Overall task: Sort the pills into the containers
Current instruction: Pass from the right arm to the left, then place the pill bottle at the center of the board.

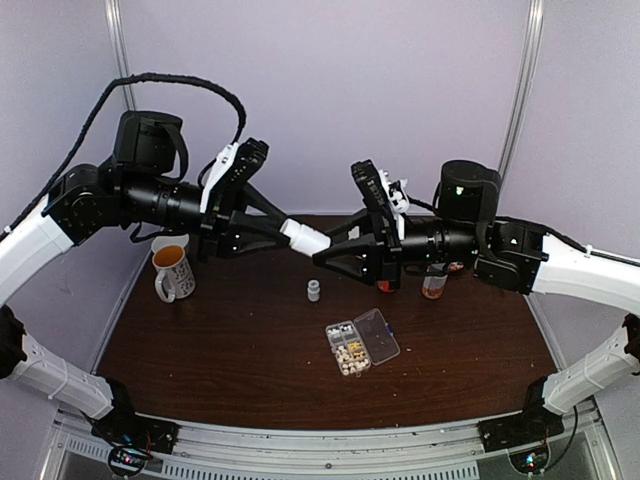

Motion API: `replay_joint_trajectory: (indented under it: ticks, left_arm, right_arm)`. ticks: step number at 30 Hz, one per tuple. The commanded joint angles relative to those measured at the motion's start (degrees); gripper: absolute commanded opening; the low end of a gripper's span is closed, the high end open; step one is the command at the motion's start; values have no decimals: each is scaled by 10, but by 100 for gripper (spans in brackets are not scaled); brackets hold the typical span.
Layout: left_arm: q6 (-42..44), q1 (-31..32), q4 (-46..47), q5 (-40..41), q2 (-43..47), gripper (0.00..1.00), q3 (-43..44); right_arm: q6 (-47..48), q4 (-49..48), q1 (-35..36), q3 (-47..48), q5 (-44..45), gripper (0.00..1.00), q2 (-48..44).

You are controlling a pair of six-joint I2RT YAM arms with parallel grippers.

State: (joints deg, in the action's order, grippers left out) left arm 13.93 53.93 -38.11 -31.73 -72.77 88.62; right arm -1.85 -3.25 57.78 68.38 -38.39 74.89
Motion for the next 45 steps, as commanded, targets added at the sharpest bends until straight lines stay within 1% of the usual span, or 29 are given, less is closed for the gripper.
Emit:
replay_joint_trajectory:
  ticks: [1, 2, 3, 6, 7, 8, 9, 10, 12, 17, 20, 22, 25, 29, 35, 41, 42, 45]
  left_arm:
    - [39, 7, -37, 45, -10, 0, 15]
    - [29, 8, -45, 61, -14, 0, 21]
    - [24, 8, -57, 76, -18, 0, 28]
    - [14, 8, -91, 134, -28, 0, 37]
    - [13, 8, -99, 159, -30, 0, 34]
    - [13, 8, -106, 191, -32, 0, 26]
    - [11, 7, -113, 216, -34, 0, 20]
    - [6, 5, -118, 236, -38, 0, 13]
    - [-17, -11, -126, 254, -49, 0, 5]
    - [-93, -68, -129, 266, -103, 0, -9]
    - [-127, -80, -129, 290, -150, 0, -7]
    - [-147, -85, -128, 326, -189, 0, -1]
    - [-188, -98, -116, 364, -252, 0, 3]
    - [-209, -116, -88, 367, -318, 0, 1]
    - [-228, -128, -41, 420, -361, 0, -10]
    - [-241, -132, 1, 422, -385, 0, -29]
    - [-243, -133, 9, 420, -385, 1, -34]
    - [-247, -137, 15, 413, -386, 9, -43]
  right_arm:
    - [-22, -31, -3, 32, 1, 36, -15]
    - [-15, -26, -4, 29, 12, 46, -18]
    - [-7, -22, -5, 24, 21, 53, -22]
    - [8, -10, -8, 3, 62, 71, -38]
    - [10, -9, -11, -6, 78, 86, -45]
    - [11, -6, -14, -14, 91, 93, -51]
    - [11, -2, -16, -23, 106, 97, -57]
    - [11, 2, -19, -29, 121, 98, -62]
    - [11, 11, -24, -43, 151, 99, -69]
    - [-13, 27, -38, -74, 268, 99, -70]
    - [-33, 29, -48, -92, 315, 99, -66]
    - [-49, 28, -57, -107, 335, 99, -66]
    - [-85, 24, -72, -136, 340, 99, -62]
    - [-119, 28, -92, -158, 337, 99, -48]
    - [-132, 28, -106, -190, 322, 99, -41]
    - [-135, 28, -115, -200, 318, 99, -22]
    - [-139, 39, -116, -201, 317, 98, -18]
    - [-146, 43, -119, -220, 310, 98, -13]
